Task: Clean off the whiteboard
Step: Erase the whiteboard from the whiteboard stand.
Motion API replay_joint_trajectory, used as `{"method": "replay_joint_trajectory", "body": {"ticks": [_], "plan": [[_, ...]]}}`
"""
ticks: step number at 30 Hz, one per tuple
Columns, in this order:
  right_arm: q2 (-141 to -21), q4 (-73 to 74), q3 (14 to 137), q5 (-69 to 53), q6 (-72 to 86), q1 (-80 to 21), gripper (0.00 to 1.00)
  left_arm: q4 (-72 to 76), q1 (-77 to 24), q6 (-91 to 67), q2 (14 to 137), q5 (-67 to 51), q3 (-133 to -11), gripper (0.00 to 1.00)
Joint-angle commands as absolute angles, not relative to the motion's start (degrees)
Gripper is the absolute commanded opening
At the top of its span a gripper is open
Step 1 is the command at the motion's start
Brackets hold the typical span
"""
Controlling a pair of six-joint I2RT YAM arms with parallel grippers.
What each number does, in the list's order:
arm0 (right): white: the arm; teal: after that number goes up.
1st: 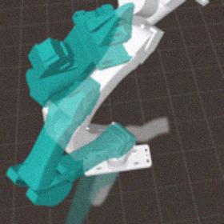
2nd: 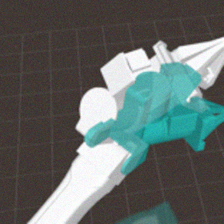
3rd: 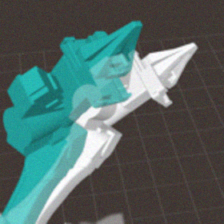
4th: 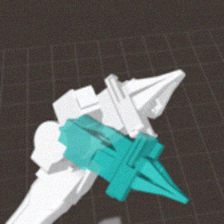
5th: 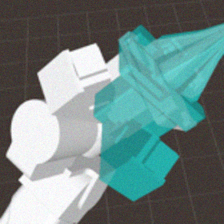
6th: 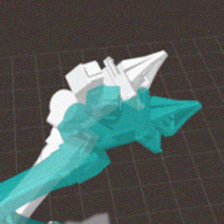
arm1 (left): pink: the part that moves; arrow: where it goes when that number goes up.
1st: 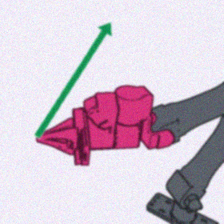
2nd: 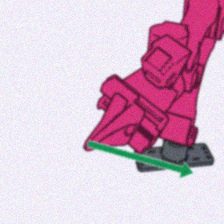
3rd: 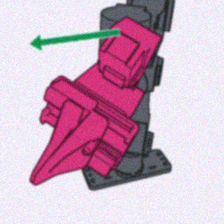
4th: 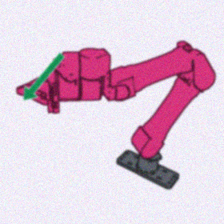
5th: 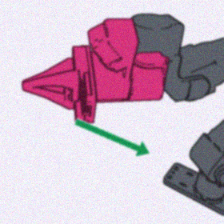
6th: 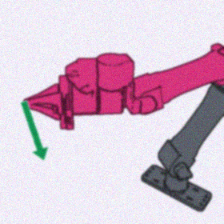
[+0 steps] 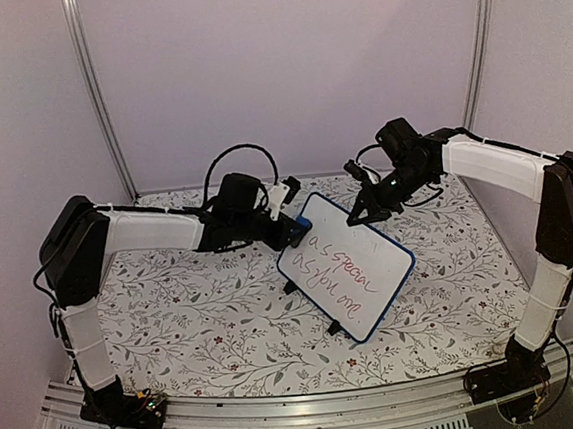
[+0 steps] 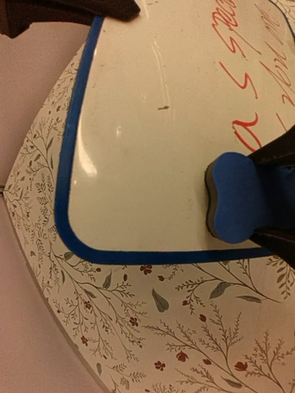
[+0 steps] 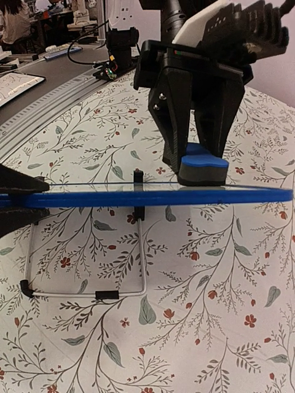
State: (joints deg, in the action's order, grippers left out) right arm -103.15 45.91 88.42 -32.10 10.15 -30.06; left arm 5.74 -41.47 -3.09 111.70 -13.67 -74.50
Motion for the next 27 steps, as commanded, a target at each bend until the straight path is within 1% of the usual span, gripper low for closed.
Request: {"method": "replay_joint_trajectory", "body": {"ticks": [1, 8, 12, 16, 22, 27], "plan": [[-105.3, 48.2, 86.5, -31.2, 9.0, -31.3, 0.0, 5.4, -41.1, -5.3, 111.8, -15.8, -70.1, 0.0], [-105.4, 48.2, 86.4, -31.2, 9.0, -31.3, 0.0, 5.3, -41.2, -6.3, 109.9, -15.6, -65.2, 0.0], [-105.5, 48.3, 86.6, -31.3, 8.9, -31.3, 0.0, 4.9, -41.1, -6.3, 109.9, -15.6, -65.7, 0.0], [-105.3, 48.4, 86.6, -31.2, 8.9, -31.3, 0.0, 4.3, -40.9, -6.2, 111.0, -16.0, -68.9, 0.0], [-105.0, 48.0, 86.0, -31.3, 8.9, -31.3, 0.0, 0.2, -40.7, -7.9, 114.8, -18.1, -78.5, 0.0], [-104.7, 47.9, 85.4, -31.3, 9.0, -31.3, 0.0, -3.1, -40.6, -9.0, 116.9, -19.9, -82.7, 0.0]]}}
